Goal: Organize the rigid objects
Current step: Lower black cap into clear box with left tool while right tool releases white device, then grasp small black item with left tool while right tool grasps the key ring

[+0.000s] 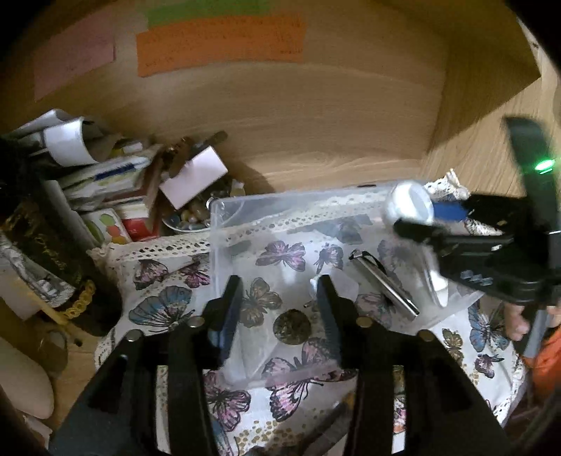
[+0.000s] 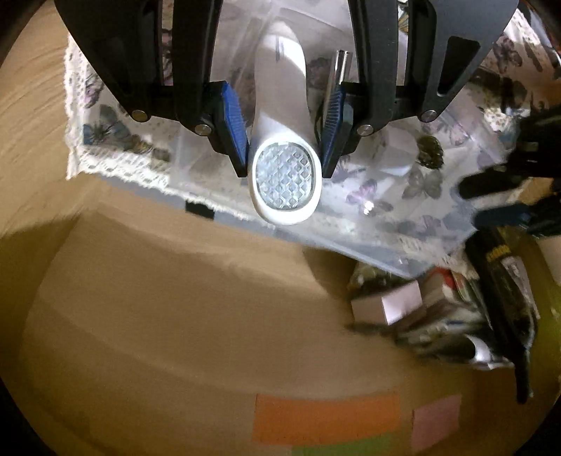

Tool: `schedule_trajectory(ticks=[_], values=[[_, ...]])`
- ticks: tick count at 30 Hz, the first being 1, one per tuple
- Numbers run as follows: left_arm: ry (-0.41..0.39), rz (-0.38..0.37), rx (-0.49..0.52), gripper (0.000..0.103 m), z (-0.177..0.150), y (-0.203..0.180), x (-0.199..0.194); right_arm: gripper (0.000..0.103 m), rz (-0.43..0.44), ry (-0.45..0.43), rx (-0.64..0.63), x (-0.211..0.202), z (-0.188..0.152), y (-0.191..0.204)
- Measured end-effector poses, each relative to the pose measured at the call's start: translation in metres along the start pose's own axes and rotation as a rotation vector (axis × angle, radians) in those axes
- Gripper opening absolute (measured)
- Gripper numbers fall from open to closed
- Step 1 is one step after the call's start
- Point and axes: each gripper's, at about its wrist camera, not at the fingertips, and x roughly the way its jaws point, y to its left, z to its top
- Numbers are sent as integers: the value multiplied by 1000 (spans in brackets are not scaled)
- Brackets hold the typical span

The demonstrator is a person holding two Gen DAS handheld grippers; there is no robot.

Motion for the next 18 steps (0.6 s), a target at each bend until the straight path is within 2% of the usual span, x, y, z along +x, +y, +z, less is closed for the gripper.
schedule_trajectory(ticks=[3, 7, 13, 18], values=[[-29, 11, -3, 58, -1, 4, -14, 37, 30, 40, 28, 10, -3, -4], [-51, 19, -7, 68, -5, 10, -31, 37, 13, 15, 37, 0, -4, -5], [-81, 37, -7, 84, -14, 18, -54, 55, 19, -103, 29, -46, -8, -1], [-65, 57, -3, 91, -31, 22, -68, 69, 42, -182, 22, -86, -26, 6]])
